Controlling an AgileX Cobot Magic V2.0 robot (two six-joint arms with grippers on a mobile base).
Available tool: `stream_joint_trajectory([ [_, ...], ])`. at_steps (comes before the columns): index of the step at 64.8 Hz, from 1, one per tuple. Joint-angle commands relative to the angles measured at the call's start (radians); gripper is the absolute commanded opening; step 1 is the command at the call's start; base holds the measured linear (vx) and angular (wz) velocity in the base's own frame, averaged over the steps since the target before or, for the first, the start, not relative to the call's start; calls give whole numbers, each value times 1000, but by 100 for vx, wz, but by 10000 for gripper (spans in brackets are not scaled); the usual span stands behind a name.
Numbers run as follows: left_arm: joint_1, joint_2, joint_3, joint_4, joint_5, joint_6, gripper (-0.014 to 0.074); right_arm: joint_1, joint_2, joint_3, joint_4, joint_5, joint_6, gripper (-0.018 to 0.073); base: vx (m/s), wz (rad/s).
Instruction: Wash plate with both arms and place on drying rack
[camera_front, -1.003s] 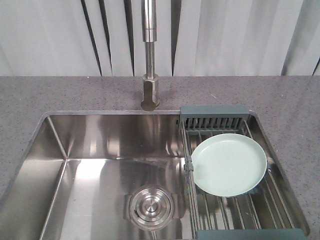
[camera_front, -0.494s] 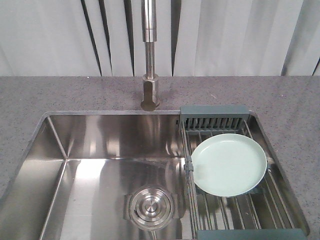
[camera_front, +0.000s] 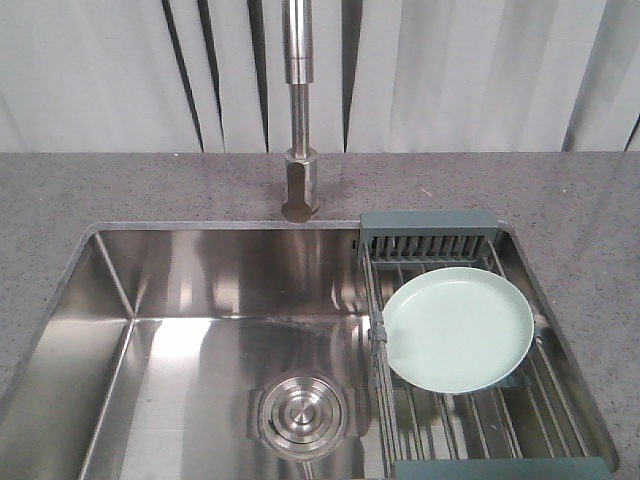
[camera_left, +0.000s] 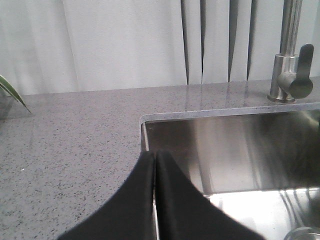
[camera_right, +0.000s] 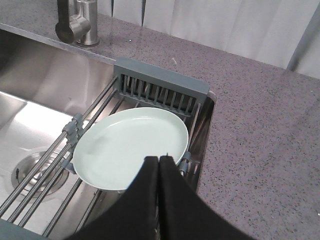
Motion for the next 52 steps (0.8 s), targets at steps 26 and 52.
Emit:
stream_joint_trajectory([
  [26,3,-15,27,-4,-71,-4,-6,-5,-36,131,33,-199,-4,-6,0,0],
  [52,3,-15,27,-4,-71,-4,-6,-7,-397,484,-10,-305,-12,-6,0,0],
])
